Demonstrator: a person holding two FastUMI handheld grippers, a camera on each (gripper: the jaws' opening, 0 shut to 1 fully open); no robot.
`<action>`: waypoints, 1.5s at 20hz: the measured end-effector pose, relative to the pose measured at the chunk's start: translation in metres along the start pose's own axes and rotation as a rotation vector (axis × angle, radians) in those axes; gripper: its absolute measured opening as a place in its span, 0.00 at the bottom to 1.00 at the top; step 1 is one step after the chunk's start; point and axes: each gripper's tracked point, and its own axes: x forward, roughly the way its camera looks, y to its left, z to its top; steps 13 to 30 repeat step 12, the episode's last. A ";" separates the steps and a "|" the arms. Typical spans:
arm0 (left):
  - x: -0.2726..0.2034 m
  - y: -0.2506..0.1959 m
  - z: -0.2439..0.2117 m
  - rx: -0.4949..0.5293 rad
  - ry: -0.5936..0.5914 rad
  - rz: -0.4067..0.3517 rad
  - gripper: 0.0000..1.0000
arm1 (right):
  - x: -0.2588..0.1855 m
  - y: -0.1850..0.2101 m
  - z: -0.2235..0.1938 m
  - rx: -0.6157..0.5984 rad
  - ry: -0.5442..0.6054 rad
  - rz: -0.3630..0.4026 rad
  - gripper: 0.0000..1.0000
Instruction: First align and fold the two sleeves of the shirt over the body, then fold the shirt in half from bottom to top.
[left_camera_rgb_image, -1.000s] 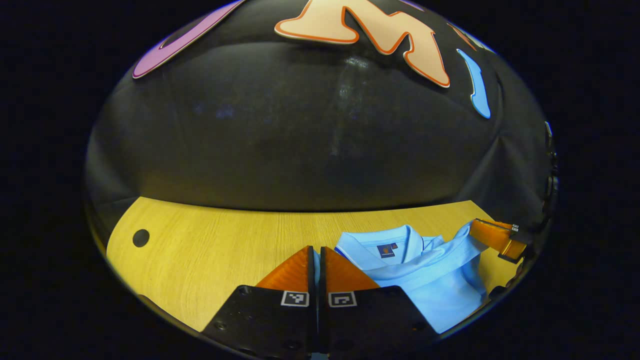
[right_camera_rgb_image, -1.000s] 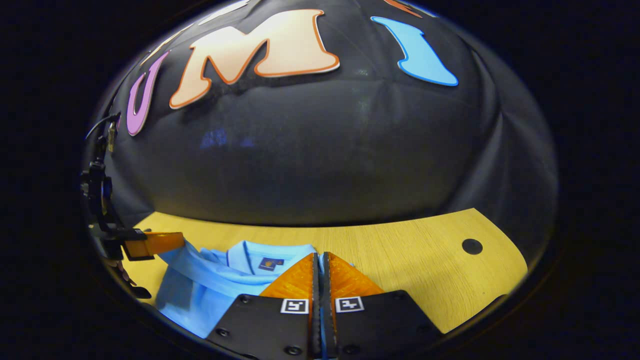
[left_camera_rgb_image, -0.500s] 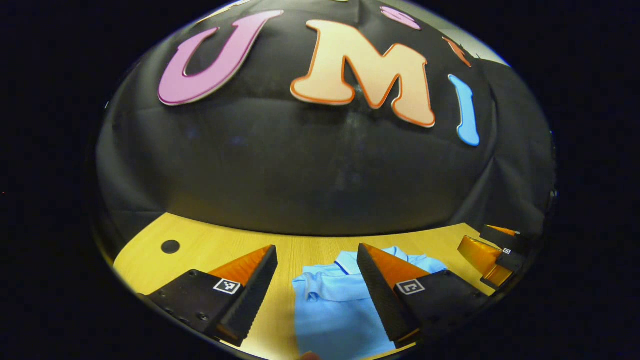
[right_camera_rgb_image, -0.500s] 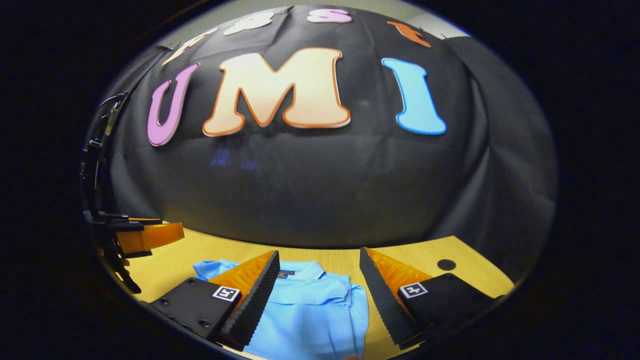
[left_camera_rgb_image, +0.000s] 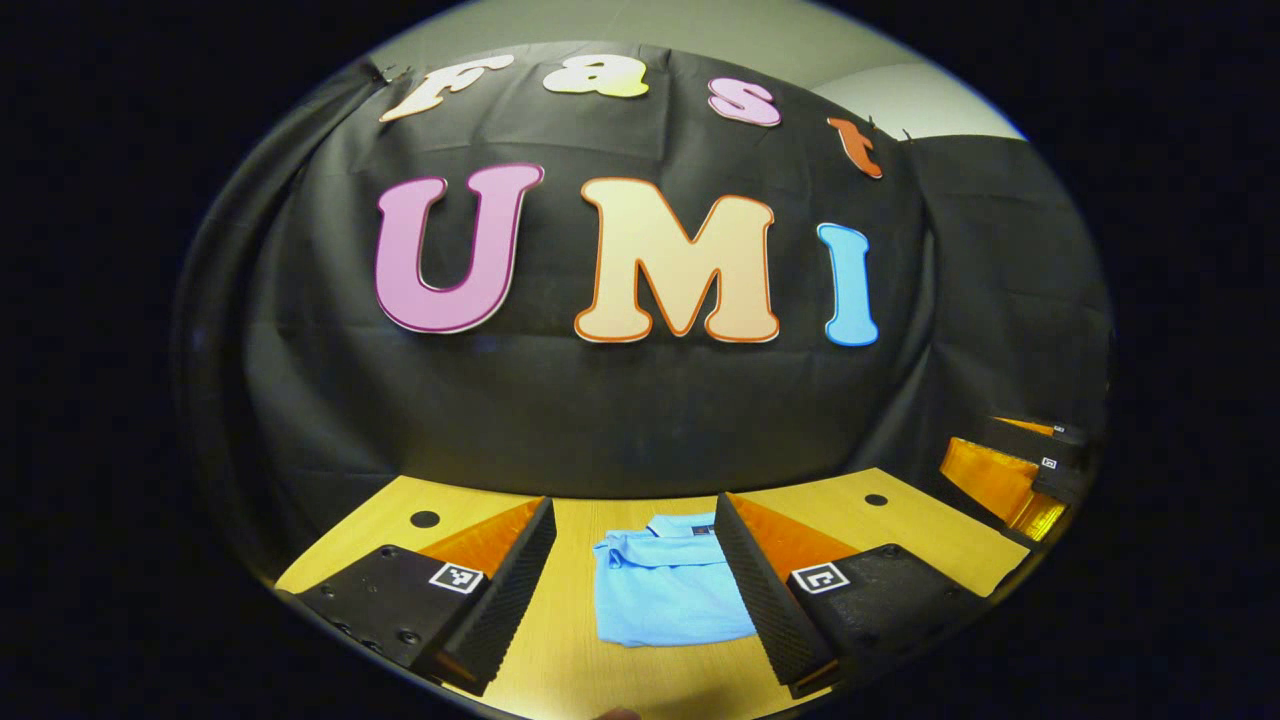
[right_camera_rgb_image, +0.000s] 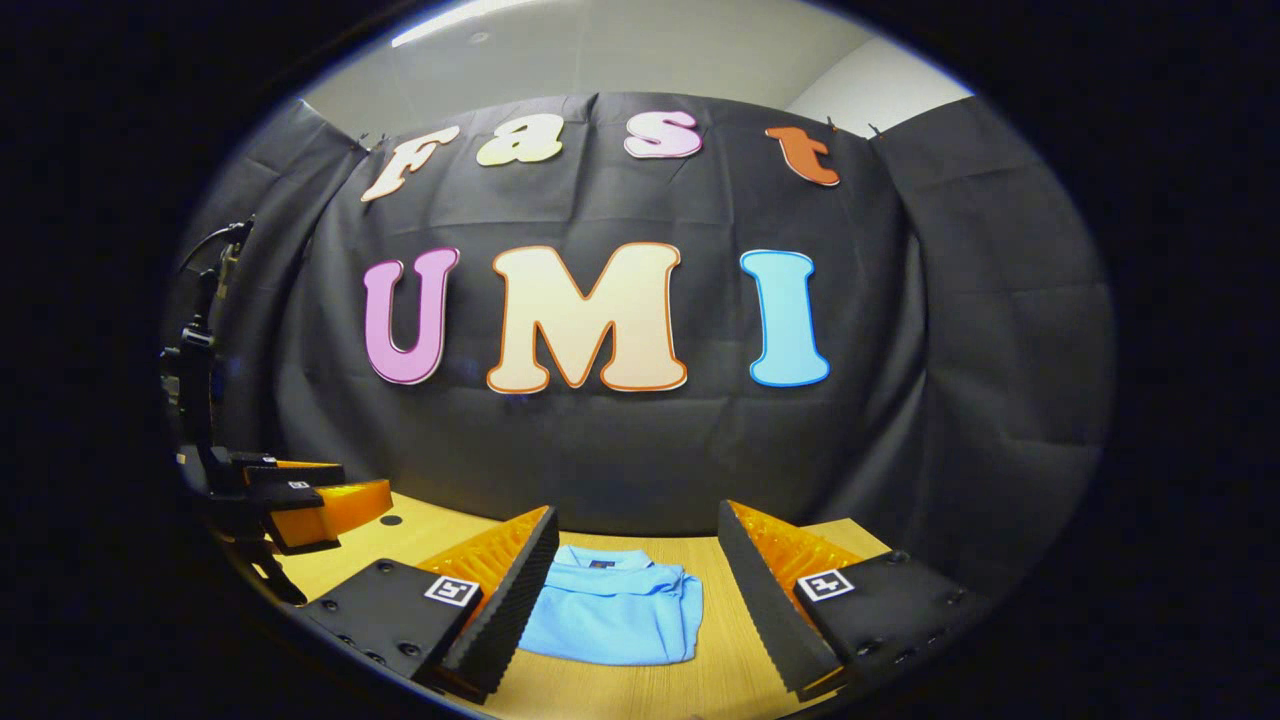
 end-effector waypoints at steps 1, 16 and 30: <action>-0.015 -0.003 0.008 0.004 -0.016 0.004 0.94 | -0.015 -0.001 0.005 0.009 0.000 0.000 0.99; -0.135 -0.047 0.064 0.032 -0.124 -0.009 0.95 | -0.141 0.011 0.055 0.043 -0.076 0.033 0.99; -0.135 -0.047 0.064 0.032 -0.124 -0.009 0.95 | -0.141 0.011 0.055 0.043 -0.076 0.033 0.99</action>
